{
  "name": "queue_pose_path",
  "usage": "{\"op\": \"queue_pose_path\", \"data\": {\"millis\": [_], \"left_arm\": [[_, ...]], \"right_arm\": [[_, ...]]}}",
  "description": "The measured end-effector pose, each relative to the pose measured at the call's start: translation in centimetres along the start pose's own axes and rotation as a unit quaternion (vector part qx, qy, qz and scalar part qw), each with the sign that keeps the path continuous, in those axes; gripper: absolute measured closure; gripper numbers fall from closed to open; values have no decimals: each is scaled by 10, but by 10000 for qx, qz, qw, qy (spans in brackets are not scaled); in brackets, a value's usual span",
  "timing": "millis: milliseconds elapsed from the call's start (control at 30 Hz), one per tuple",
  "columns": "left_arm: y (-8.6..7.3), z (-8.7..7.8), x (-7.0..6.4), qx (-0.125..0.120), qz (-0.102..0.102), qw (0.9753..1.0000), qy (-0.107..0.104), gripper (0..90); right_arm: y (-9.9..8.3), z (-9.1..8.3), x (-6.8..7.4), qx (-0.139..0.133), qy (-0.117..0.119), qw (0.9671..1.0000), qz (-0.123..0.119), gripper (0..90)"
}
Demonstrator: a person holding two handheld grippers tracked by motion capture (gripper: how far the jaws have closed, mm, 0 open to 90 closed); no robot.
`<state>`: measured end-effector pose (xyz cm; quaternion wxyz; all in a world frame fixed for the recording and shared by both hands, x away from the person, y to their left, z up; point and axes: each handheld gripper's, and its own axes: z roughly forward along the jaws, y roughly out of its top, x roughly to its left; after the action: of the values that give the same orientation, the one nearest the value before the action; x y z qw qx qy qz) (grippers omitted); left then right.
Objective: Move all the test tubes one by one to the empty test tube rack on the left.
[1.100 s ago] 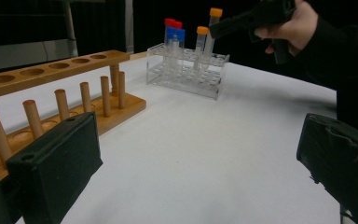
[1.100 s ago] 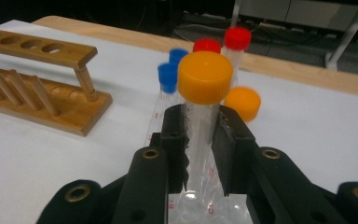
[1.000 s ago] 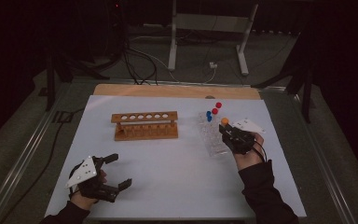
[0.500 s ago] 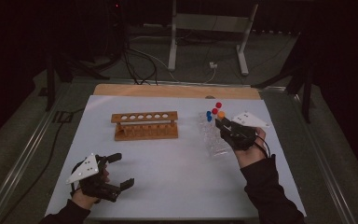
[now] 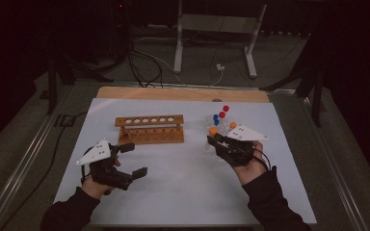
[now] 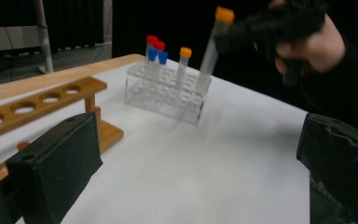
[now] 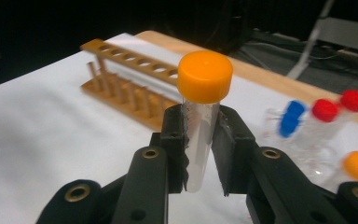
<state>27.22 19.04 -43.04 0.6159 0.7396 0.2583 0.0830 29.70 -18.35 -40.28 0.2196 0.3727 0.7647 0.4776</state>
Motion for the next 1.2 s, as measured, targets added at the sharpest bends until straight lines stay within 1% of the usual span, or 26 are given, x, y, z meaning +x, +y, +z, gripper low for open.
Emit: {"op": "queue_pose_path", "data": {"millis": [33,67,100,167,200,267,300,400,433,467,500,533,567,633,667,700,733,800,833,867,933,1000,1067,1100,1133,1200], "left_arm": [[2,3,0,6,8,10000,-15,5],[4,5,0,37,38,10000,-1,5],[6,8,-1,45,75,10000,-32,5],[10,14,-3,122,192,9997,-97,5],[11,18,-4,161,241,9995,-124,5],[15,25,-7,197,313,9991,-216,5],[15,27,-7,207,329,9989,-259,5],[19,37,-10,277,318,9981,-440,5],[21,45,-11,338,277,9972,-600,5],[21,45,-11,338,277,9972,-600,5],[22,50,-13,366,316,9967,-646,5],[24,57,-15,391,316,9960,-741,5],[24,57,-15,391,316,9960,-741,13],[27,64,-19,357,386,9955,-784,17],[28,68,-21,360,416,9952,-809,17],[30,72,-22,357,452,9946,-866,35],[31,75,-23,378,485,9942,-878,63],[33,81,-24,417,529,9937,-901,80],[33,84,-25,452,534,9933,-920,113],[34,86,-26,447,586,9932,-896,155],[34,90,-26,450,602,9931,-896,169],[35,92,-27,426,653,9935,-834,224],[35,94,-26,381,656,9937,-828,259],[36,95,-26,381,675,9935,-838,259],[36,96,-25,381,670,9935,-842,304],[37,99,-25,409,712,9936,-778,353]], "right_arm": [[-4,2,5,52,87,9999,-19,745],[-4,2,5,52,87,9999,-19,745],[-8,4,9,107,165,9998,-48,745],[-10,5,12,124,198,9997,-63,745],[-13,7,15,169,283,9994,-77,745],[-14,8,17,169,317,9993,-77,745],[-16,9,21,197,404,9990,-88,745],[-19,11,26,214,518,9984,-124,745],[-19,12,28,220,566,9980,-151,745],[-19,12,28,220,566,9980,-151,745],[-20,13,30,217,611,9977,-175,745],[-22,14,34,246,735,9967,-250,745],[-22,14,34,246,735,9967,-250,745],[-23,15,39,266,839,9956,-319,745],[-23,15,39,266,839,9956,-319,745],[-23,15,40,274,855,9954,-335,745],[-23,15,42,267,907,9949,-348,745],[-22,14,43,262,922,9948,-353,745],[-22,14,43,251,930,9947,-349,745],[-22,13,43,241,942,9946,-354,745],[-21,12,44,237,960,9944,-367,745],[-21,12,45,243,980,9942,-382,745],[-21,12,47,224,991,9940,-399,745],[-21,12,47,224,991,9940,-399,745],[-20,12,48,231,1007,9938,-413,745],[-20,12,49,239,1019,9936,-421,745]]}}
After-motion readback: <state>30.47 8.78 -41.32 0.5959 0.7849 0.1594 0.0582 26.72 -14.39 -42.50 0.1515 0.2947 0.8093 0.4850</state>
